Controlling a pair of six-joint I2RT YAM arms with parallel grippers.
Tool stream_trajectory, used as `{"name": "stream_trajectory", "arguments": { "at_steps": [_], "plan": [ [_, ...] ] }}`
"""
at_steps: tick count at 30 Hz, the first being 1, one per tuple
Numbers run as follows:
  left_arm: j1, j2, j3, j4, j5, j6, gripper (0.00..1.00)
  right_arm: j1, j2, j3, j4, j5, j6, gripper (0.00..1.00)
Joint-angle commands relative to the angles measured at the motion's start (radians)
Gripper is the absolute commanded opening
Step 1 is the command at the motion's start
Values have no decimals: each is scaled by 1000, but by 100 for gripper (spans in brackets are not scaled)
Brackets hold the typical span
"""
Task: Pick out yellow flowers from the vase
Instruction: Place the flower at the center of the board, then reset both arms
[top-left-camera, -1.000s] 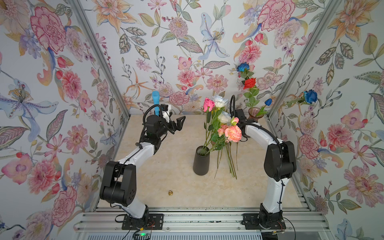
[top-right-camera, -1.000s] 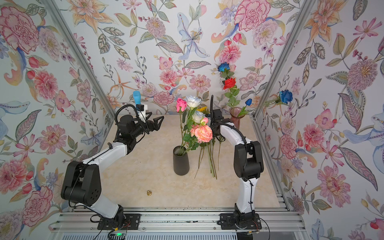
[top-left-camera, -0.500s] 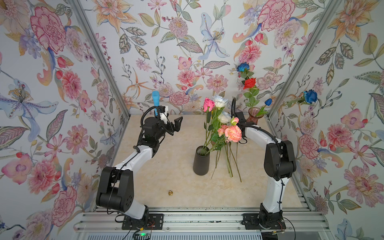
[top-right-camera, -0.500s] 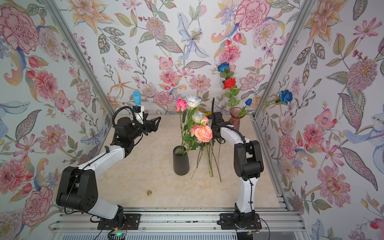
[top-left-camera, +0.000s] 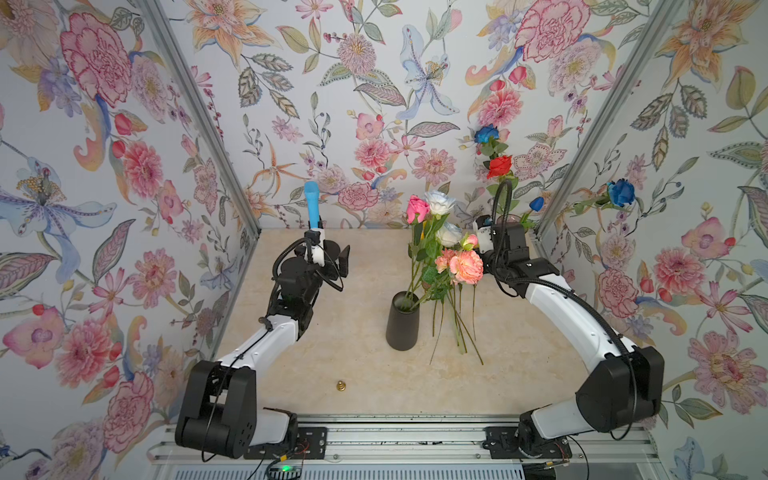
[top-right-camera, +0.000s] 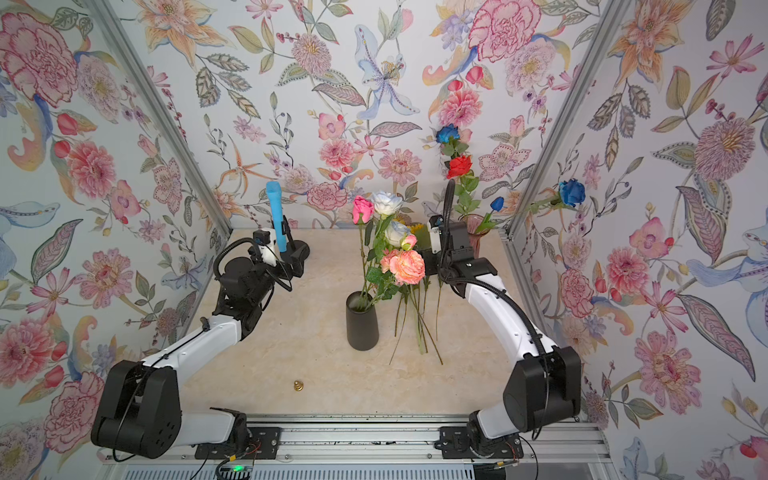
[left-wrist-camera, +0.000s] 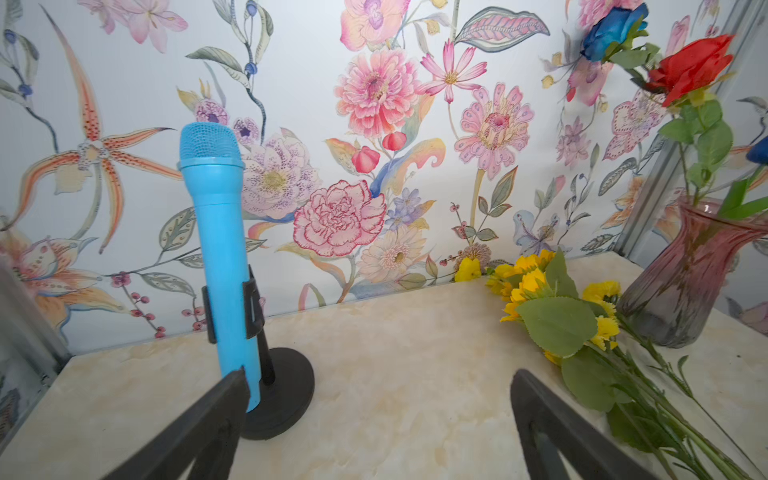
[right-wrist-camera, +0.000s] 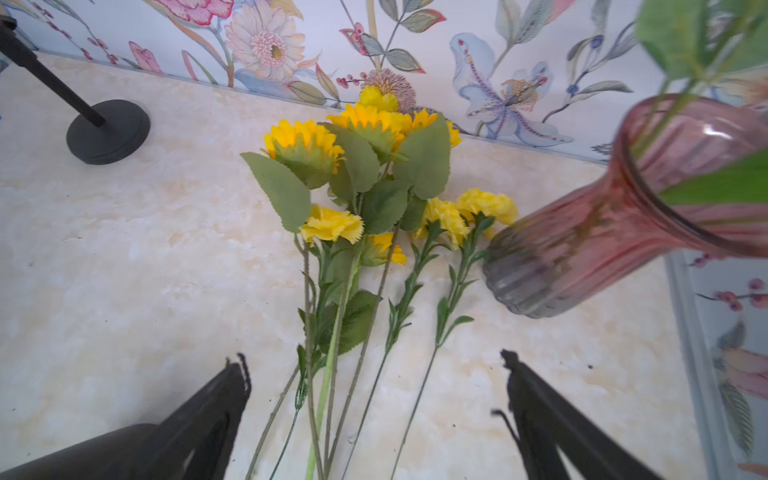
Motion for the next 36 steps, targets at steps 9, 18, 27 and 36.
{"name": "stream_trajectory", "arguments": {
  "at_steps": [9, 18, 27, 36],
  "plan": [
    [68, -31, -336, 419, -305, 285, 100, -75, -248, -787, 880, 321, -75, 100],
    [122, 70, -418, 634, -290, 309, 100, -107, -106, -870, 1140, 303, -152, 100],
    [123, 3, -411, 477, -324, 362, 100, -182, 93, -898, 1374, 202, -88, 100],
    [122, -100, -507, 456, -329, 283, 100, -228, 134, -950, 1484, 125, -48, 100]
  ]
}}
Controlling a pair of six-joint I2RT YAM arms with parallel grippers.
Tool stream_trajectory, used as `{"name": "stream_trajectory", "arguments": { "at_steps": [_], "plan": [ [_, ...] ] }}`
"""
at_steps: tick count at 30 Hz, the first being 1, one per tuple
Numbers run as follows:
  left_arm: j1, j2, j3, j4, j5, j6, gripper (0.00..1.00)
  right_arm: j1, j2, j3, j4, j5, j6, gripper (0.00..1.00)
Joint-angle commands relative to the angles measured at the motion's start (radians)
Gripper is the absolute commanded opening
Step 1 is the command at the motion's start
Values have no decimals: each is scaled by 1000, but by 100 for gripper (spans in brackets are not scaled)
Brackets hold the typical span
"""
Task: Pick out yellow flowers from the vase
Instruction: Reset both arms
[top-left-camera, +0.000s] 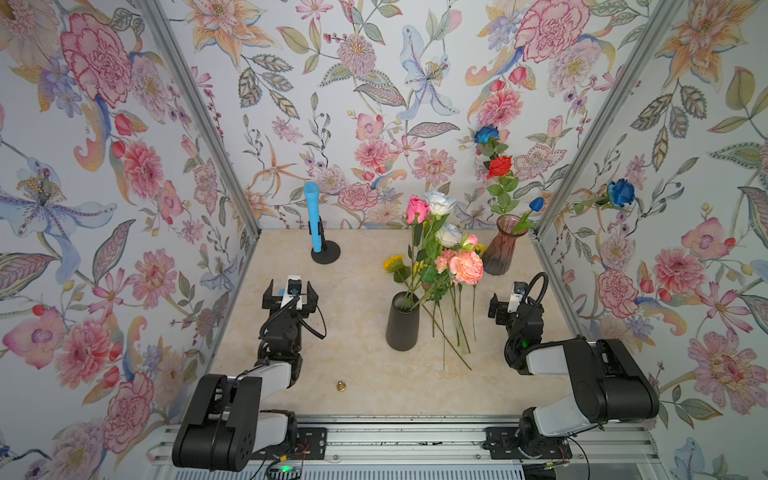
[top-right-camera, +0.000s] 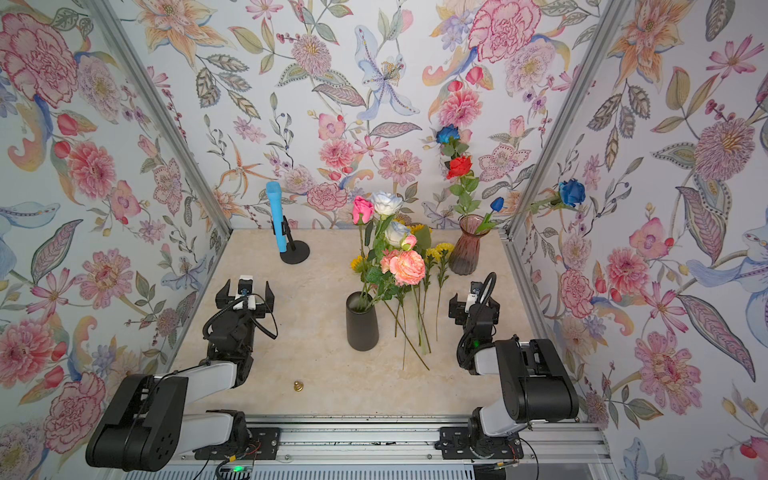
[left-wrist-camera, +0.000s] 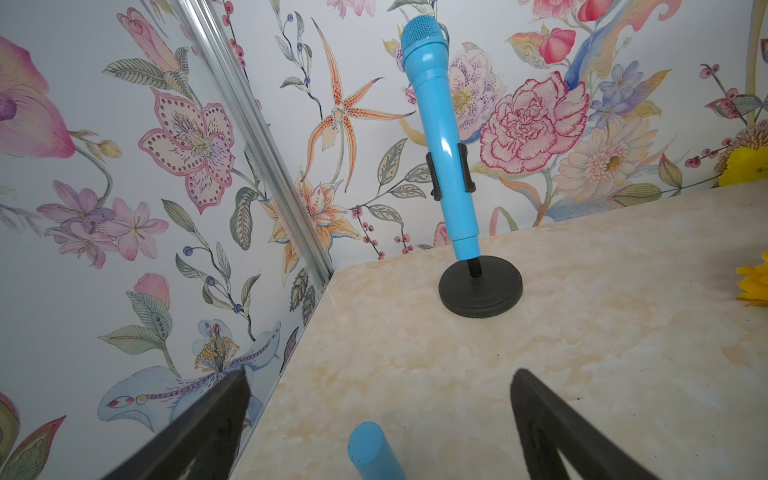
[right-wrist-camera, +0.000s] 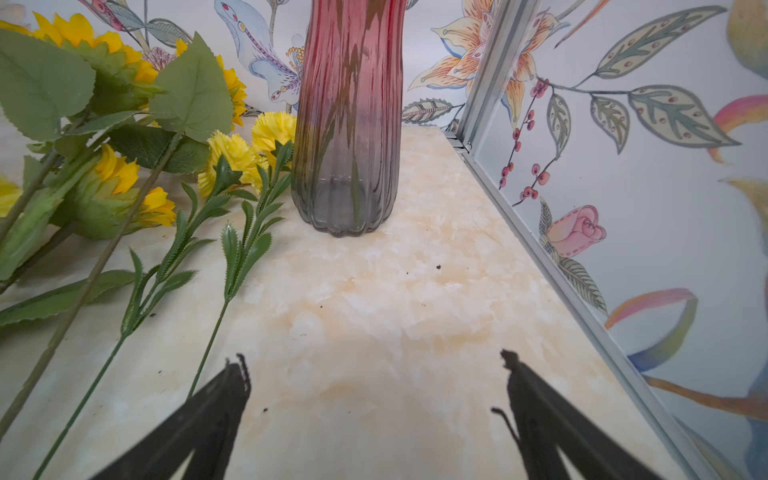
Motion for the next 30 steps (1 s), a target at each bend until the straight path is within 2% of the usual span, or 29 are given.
{"name": "stream_trajectory", "arguments": {
  "at_steps": [1, 4, 7, 10, 12, 14, 19, 30],
  "plan": [
    [9, -36, -54, 18, -26, -62, 100, 2, 17, -17, 110, -31, 22, 100],
    [14, 44, -141, 191, -15, -76, 100, 1, 15, -18, 109, -31, 22, 100],
    [33, 101, -146, 254, 22, -108, 100, 0, 15, -18, 109, -31, 25, 100],
    [37, 243, -153, 434, 64, -87, 100, -4, 15, -15, 103, -33, 28, 100],
    [35, 303, -116, 419, 57, -84, 100, -3, 15, -16, 103, -33, 28, 100],
    [39, 264, -82, 304, 26, -107, 100, -5, 15, -14, 100, -36, 30, 100],
    [57, 277, -29, 250, 6, -136, 100, -6, 15, -14, 101, -37, 30, 100],
    [66, 274, -34, 253, 12, -140, 100, -16, 16, -6, 86, -62, 35, 100]
  ]
}}
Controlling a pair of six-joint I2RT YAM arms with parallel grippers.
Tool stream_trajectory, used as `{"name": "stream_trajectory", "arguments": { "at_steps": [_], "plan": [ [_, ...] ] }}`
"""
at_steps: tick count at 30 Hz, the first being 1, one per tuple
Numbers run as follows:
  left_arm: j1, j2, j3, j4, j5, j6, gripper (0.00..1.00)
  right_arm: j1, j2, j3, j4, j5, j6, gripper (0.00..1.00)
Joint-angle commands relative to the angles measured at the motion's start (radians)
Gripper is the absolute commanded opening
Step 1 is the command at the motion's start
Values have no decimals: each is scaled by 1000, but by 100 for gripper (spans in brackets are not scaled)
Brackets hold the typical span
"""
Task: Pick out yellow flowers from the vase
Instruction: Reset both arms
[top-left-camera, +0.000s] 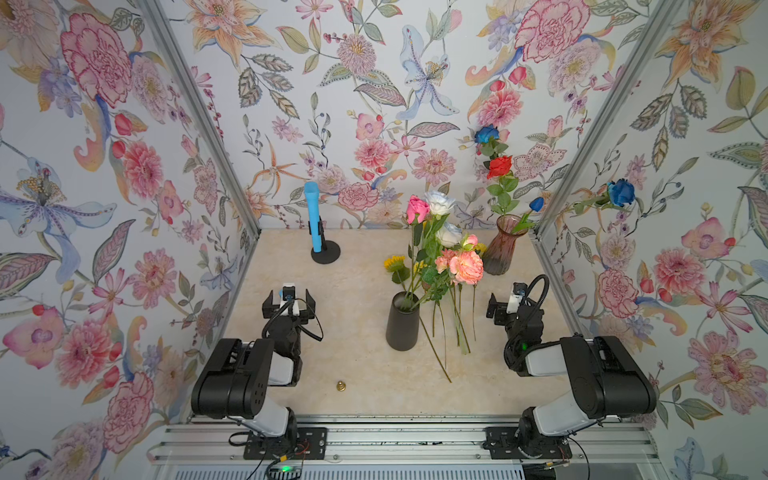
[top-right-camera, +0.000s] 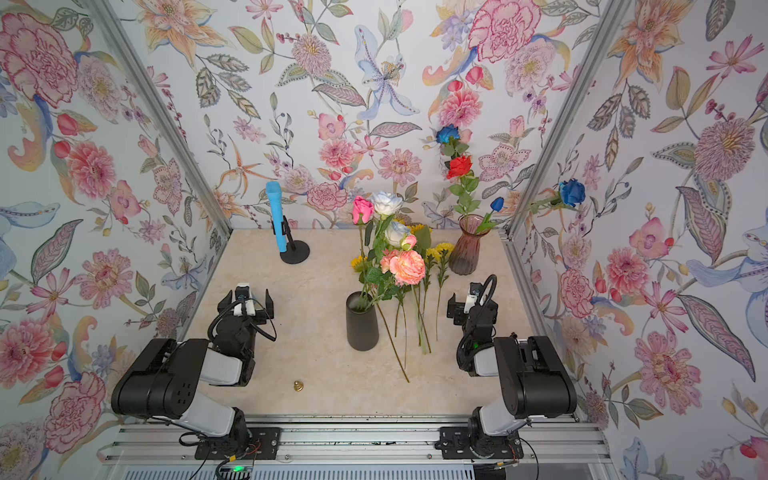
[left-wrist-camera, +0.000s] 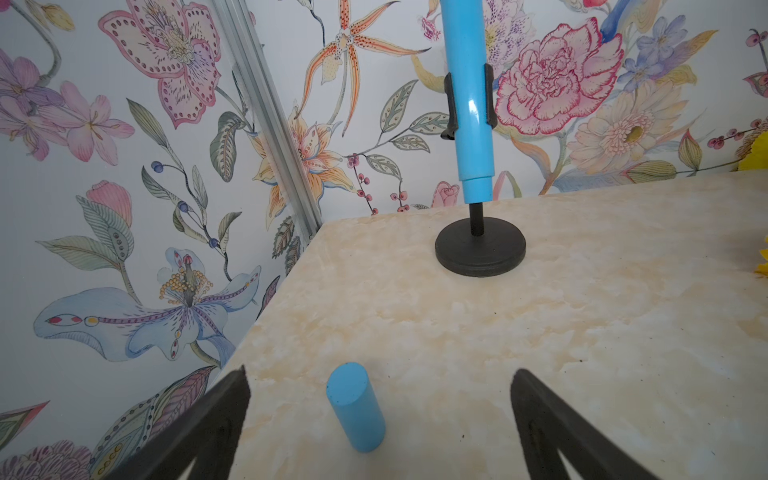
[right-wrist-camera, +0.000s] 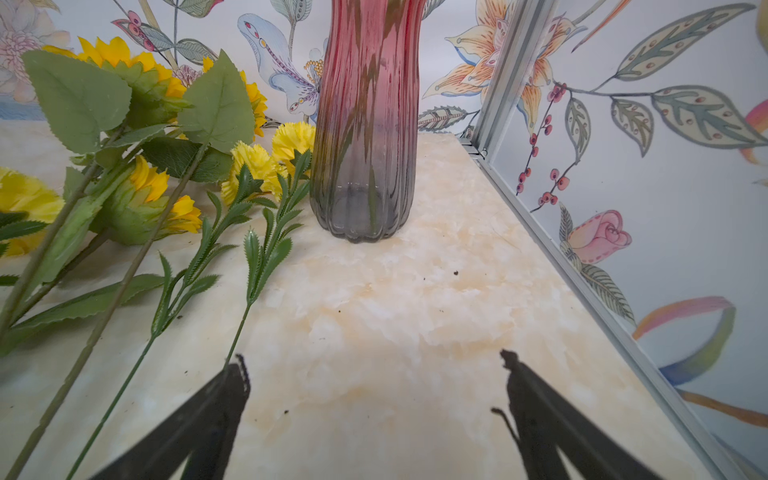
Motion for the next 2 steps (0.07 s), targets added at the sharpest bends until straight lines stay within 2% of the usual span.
{"name": "stream_trajectory", "arguments": {
  "at_steps": [1, 2],
  "plan": [
    [8, -1, 4, 15, -17, -16, 100, -9, 3, 4, 34, -23, 17, 100],
    [7, -1, 4, 16, -17, -16, 100, -11, 3, 4, 33, -24, 16, 100]
  ]
}}
